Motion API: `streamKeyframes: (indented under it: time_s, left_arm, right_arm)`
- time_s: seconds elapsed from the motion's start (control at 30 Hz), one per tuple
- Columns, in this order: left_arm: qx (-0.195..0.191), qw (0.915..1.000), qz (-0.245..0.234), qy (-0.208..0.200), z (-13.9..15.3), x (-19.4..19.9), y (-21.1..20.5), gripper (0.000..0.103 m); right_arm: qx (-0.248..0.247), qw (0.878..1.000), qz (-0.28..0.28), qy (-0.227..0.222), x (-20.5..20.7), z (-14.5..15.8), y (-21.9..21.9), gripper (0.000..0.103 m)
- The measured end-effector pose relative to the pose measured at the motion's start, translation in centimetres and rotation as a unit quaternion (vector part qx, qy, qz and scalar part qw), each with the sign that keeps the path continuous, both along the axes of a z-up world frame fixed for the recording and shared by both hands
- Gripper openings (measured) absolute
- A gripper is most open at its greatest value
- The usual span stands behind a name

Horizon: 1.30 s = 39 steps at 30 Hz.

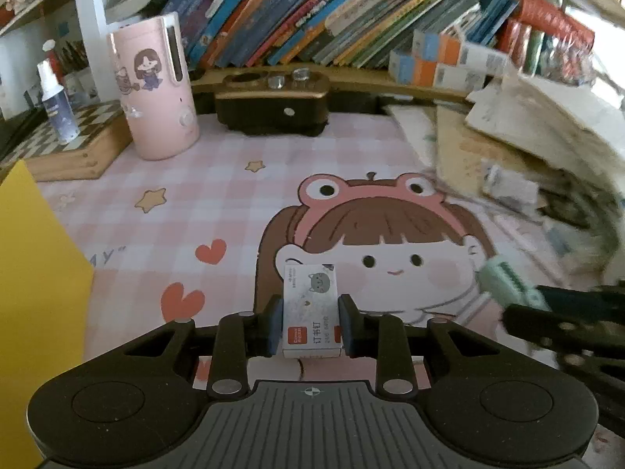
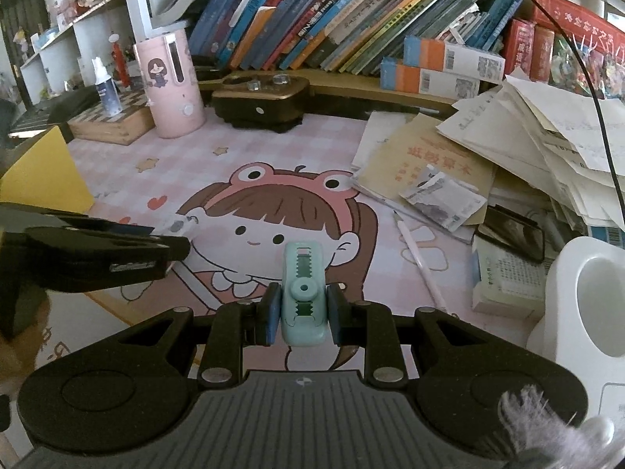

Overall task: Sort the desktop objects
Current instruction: 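Grasp the white card box with the left tool while the right tool grasps the green stapler, then carry the card box and stapler toward the yellow box with both tools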

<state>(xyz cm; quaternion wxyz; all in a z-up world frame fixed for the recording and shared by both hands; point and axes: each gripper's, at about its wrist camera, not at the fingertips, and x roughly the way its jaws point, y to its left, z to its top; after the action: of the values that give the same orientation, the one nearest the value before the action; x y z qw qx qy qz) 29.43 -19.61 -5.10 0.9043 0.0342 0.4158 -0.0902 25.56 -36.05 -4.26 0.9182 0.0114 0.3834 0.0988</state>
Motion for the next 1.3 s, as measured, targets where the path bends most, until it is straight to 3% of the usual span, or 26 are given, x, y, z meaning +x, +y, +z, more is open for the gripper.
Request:
streamKeyframes:
  time_s: [0.4,0.87,1.3]
  left_arm:
    - [-0.051,0.9982,0.03,-0.011,3.0,-6.0,3.0,0.028]
    - [-0.082,0.9959,0.037,-0.007,3.0,-13.2,5.9,0.028]
    - [-0.11,0.9932,0.033,-0.017,4.0,-20.2,11.1,0.028]
  right_arm:
    - [0.009,0.999,0.036,-0.001,-2.9,1.1,2.1,0.023]
    - [0.01,0.999,0.039,0.012,-9.0,1.7,5.1,0.023]
    - [0.008,0.999,0.03,0.012,-15.9,2.9,9.9,0.023]
